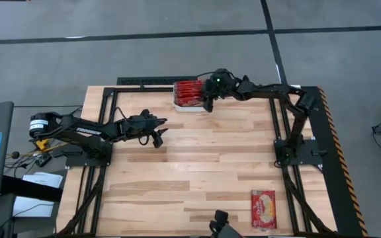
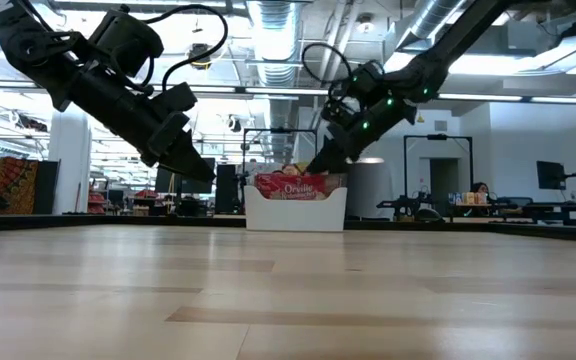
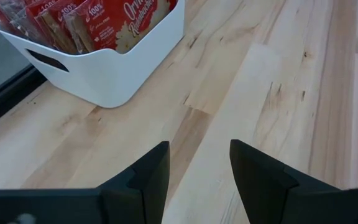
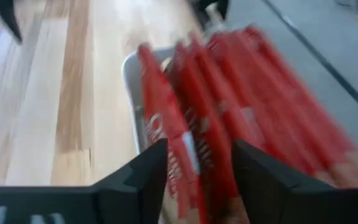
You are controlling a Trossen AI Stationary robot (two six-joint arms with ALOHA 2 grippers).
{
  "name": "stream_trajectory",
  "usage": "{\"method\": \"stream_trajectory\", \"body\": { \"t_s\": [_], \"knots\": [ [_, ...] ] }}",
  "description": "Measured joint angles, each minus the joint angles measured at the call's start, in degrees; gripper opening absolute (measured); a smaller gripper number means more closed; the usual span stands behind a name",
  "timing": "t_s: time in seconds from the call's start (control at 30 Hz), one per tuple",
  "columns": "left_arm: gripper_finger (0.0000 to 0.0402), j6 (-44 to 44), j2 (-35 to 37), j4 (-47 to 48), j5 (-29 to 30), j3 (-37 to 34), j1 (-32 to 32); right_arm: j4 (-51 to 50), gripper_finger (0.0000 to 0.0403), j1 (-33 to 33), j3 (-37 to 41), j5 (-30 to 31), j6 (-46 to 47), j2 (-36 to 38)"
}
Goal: Sort popcorn bags into baskets
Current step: Put the red popcorn bag into the white bin
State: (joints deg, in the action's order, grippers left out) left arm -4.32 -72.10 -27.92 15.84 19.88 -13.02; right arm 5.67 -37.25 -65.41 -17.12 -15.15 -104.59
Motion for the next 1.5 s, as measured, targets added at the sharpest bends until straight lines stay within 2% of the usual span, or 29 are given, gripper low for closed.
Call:
{"method": "stream_trajectory", "body": {
  "t_s": [0.17, 0.4, 0.63, 0.7, 0.87, 1.1, 1.17, 1.23, 1.4, 1.5],
  "knots": [
    [0.0159, -0.07, 0.0, 0.03, 0.0, 0.0, 0.0, -6.08, 0.0213, 0.24, 0.0, 2.21, 1.68, 7.01],
    [0.0159, -1.14, -0.02, 0.35, 0.0, -0.02, 0.0, -24.82, 0.017, 4.01, 0.75, 2.36, 3.47, 17.58],
    [0.0159, -0.97, -0.02, -0.67, 0.0, -0.02, 0.0, -25.99, 0.012, 11.28, 12.93, 4.99, 10.8, 28.11],
    [0.0159, -0.57, -0.04, -1.53, 0.01, -0.04, 0.0, -26.36, 0.0109, 14.19, 16.31, 8.71, 13.36, 31.19],
    [0.0159, 4.9, -0.06, -5.87, 0.0, -0.04, 0.0, -27.19, 0.0092, 23.6, 21.42, 23.03, 19.42, 37.84],
    [0.0159, 9.74, -0.04, -12.15, 0.0, -0.04, 0.0, -39.39, 0.0075, 38.79, 21.84, 35.06, 34.52, 42.43],
    [0.0159, 9.81, -0.04, -12.86, 0.0, -0.04, 0.01, -43.35, 0.0071, 42.94, 21.84, 36.92, 39.49, 42.56],
    [0.0159, 9.68, -0.04, -12.96, -0.02, -0.04, 0.0, -47.44, 0.0069, 46.62, 21.84, 36.56, 45.14, 42.51],
    [0.0159, 9.5, -0.04, -13.41, 0.16, -0.04, -0.1, -54.09, 0.0067, 55.49, 21.86, 26.81, 57.29, 41.45],
    [0.0159, 9.55, -0.04, -14.42, 1.16, -0.04, -0.2, -55.36, 0.0067, 60.57, 21.84, 24.57, 64.1, 41.51]
  ]
}}
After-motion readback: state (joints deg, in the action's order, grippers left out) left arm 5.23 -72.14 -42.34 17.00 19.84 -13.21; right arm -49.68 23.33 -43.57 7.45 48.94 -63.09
